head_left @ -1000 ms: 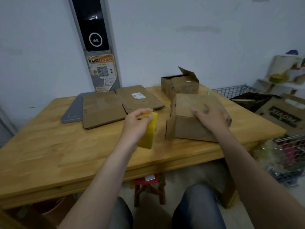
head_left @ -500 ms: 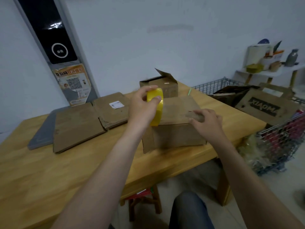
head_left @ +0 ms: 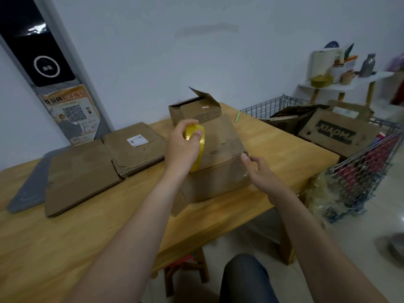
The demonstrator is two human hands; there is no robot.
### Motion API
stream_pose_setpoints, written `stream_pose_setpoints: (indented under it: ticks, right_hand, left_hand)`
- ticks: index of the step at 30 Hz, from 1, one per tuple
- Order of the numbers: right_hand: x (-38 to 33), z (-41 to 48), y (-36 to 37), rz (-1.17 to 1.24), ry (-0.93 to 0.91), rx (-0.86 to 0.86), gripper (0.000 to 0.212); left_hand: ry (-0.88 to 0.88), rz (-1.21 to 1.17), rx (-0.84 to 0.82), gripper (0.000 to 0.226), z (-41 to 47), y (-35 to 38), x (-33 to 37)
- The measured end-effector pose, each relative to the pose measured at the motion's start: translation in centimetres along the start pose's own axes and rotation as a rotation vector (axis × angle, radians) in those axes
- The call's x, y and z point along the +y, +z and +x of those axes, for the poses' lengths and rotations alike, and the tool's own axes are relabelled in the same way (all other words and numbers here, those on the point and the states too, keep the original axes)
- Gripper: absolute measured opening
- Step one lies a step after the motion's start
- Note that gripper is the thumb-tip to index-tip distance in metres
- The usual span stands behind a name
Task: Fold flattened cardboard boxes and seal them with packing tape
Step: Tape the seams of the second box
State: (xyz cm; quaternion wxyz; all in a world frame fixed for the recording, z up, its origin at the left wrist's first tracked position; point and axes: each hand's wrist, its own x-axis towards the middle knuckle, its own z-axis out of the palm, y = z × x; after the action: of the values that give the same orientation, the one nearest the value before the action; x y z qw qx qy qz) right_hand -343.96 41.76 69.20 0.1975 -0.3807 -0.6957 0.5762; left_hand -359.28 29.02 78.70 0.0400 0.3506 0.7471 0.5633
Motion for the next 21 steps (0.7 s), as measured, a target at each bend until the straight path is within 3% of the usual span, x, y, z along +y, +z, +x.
stream_pose_setpoints:
  ticks: [2, 10, 16, 21]
  right_hand:
    - [-1.1, 0.3, 1.0, 0.023, -0.01, -0.003, 0.08]
    - [-8.2, 0.6, 5.5, 0.124, 0.097, 0.175, 0.123]
    - [-12.7, -2.4, 8.3, -0.129, -0.193, 0.278, 0.074]
    - [-15.2, -7.7, 10.9, -0.433, -0.338, 0.216, 0.069]
  left_hand:
    - [-0.017, -0.01, 0.012, 0.025, 0.0, -0.7, -0.2]
    - [-0.099, 0.01, 0.079, 0.023, -0.5, -4.6, -2.1]
    - [-0.179, -0.108, 0.176, 0.02, -1.9, -9.3, -3.2]
    - [-0.161, -0.157, 0.237, 0.02, -4.5, -13.8, -2.8]
